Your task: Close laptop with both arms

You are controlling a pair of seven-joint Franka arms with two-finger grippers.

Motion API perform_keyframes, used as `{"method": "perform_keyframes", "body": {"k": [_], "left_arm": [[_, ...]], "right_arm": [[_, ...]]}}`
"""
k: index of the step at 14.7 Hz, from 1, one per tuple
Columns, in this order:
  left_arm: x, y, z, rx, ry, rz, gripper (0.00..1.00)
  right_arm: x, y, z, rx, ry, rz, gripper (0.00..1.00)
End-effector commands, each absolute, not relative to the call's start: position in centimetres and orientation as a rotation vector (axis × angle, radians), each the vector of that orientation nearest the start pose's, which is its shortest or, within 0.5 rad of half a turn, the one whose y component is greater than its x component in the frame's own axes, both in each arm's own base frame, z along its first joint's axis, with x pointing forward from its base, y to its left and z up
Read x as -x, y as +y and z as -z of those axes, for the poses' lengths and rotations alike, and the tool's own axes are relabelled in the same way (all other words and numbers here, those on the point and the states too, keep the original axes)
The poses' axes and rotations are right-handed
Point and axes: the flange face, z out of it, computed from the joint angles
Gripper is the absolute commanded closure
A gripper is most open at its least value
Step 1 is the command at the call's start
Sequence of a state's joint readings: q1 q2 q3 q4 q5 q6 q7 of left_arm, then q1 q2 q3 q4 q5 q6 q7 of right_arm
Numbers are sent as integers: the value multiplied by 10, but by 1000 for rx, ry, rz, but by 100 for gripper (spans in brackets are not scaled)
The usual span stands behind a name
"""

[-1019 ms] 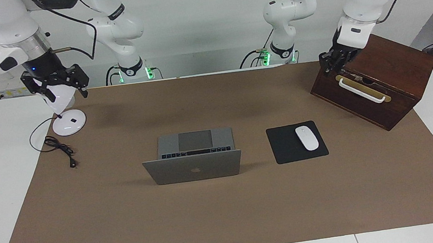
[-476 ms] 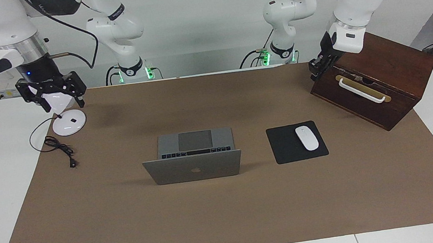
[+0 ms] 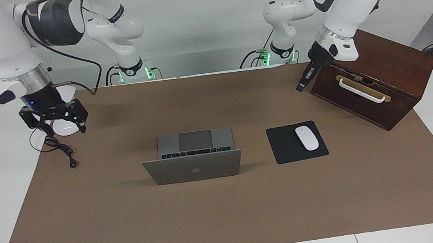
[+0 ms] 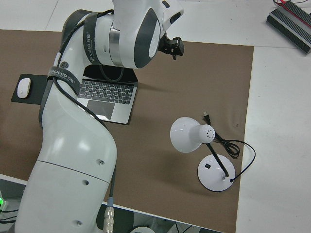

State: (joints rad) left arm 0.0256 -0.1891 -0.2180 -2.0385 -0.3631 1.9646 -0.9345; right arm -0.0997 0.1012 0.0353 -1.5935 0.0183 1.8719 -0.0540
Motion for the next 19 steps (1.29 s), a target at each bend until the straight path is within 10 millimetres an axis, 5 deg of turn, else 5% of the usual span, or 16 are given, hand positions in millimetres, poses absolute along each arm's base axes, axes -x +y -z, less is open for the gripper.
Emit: {"method": "perform_keyframes", "body": {"k": [1,5,9,11,15,19], "left_arm": [[-490,-142,-536,3087,-1633,-91,100],[-492,-143,-536,3055,-1766,-103,100],[-488,-155,-520,2823,-2228,-220,100],[-487,-154,-509,2788,-2274,-265,100],[-486,-153,-483,2462,-2705,-476,100],[-483,-165,-454,2306,-2860,-646,100]], "right_arm": [[-641,-45,-579,3133,-14,304,23],[-674,-38,-575,3134,-23,352,99],[-693,-24,-565,3127,30,390,100],[-704,-5,-561,3144,33,405,100],[-724,44,-548,3136,59,424,100],[-727,84,-537,3145,-3,416,100]]}}
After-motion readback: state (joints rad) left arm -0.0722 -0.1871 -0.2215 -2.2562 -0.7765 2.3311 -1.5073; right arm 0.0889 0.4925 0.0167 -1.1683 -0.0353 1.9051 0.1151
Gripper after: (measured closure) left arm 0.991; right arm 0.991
